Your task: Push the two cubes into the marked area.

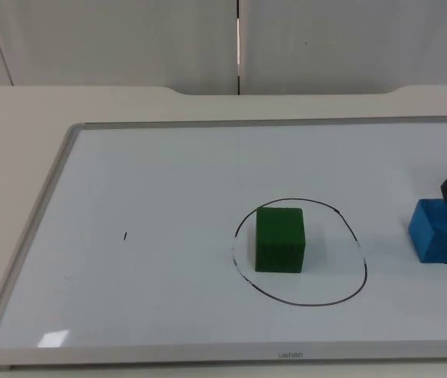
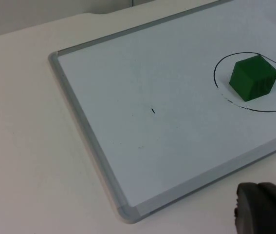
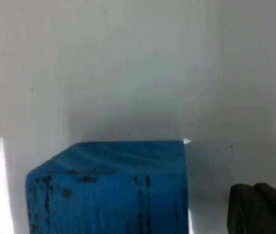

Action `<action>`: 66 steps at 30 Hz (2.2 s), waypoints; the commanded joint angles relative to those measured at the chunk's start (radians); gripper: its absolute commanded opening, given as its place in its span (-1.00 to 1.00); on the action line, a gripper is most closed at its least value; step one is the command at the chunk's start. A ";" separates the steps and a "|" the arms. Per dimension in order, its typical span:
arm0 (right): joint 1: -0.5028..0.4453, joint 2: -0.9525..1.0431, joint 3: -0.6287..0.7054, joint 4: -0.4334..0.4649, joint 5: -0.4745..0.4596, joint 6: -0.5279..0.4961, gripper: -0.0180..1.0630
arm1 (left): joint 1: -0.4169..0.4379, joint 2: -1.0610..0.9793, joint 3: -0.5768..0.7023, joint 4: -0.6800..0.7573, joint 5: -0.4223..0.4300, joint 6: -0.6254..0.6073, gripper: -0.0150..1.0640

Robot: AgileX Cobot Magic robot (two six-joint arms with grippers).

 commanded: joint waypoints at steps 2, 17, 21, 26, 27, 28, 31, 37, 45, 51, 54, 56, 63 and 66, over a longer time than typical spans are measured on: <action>0.012 -0.001 -0.003 0.023 -0.008 -0.002 -0.97 | 0.003 -0.005 0.006 0.006 -0.011 -0.008 -0.98; 0.085 -0.001 -0.003 0.018 -0.058 -0.002 -0.97 | 0.003 -0.005 0.006 0.006 -0.011 -0.008 -0.98; 0.085 -0.001 -0.003 0.018 -0.053 -0.002 -0.97 | 0.003 -0.005 0.006 0.006 -0.011 -0.008 -0.98; 0.085 -0.001 -0.003 0.020 -0.016 -0.002 -0.97 | 0.003 -0.005 0.006 0.006 -0.011 -0.008 -0.98; 0.085 -0.001 -0.003 0.020 -0.011 -0.002 -0.97 | 0.003 -0.005 0.006 0.006 -0.011 -0.008 -0.98; 0.085 -0.001 -0.003 0.022 -0.010 -0.002 -0.97 | 0.003 -0.005 0.006 0.006 -0.011 -0.008 -0.98; 0.085 -0.001 -0.003 0.044 -0.010 -0.002 -0.97 | 0.003 -0.005 0.006 0.006 -0.011 -0.008 -0.98; 0.110 -0.001 -0.003 0.046 -0.013 -0.002 -0.97 | 0.003 -0.005 0.006 0.006 -0.011 -0.008 -0.98; 0.178 -0.001 -0.003 0.055 -0.053 -0.002 -0.97 | 0.003 -0.005 0.006 0.006 -0.011 -0.008 -0.98; 0.179 -0.001 -0.003 0.063 -0.061 -0.002 -0.97 | 0.003 -0.005 0.006 0.006 -0.011 -0.008 -0.98; 0.179 -0.001 -0.003 0.063 -0.061 -0.002 -0.97 | 0.003 -0.005 0.006 0.006 -0.011 -0.008 -0.98; 0.179 -0.001 -0.003 0.065 -0.061 -0.002 -0.97 | 0.003 -0.005 0.006 0.006 -0.011 -0.008 -0.98; 0.179 -0.001 -0.003 0.065 -0.061 0.020 -0.97 | 0.003 -0.005 0.006 0.006 -0.011 -0.008 -0.98; 0.182 -0.001 -0.003 0.081 -0.061 0.019 -0.97 | 0.003 -0.005 0.006 0.006 -0.011 -0.008 -0.98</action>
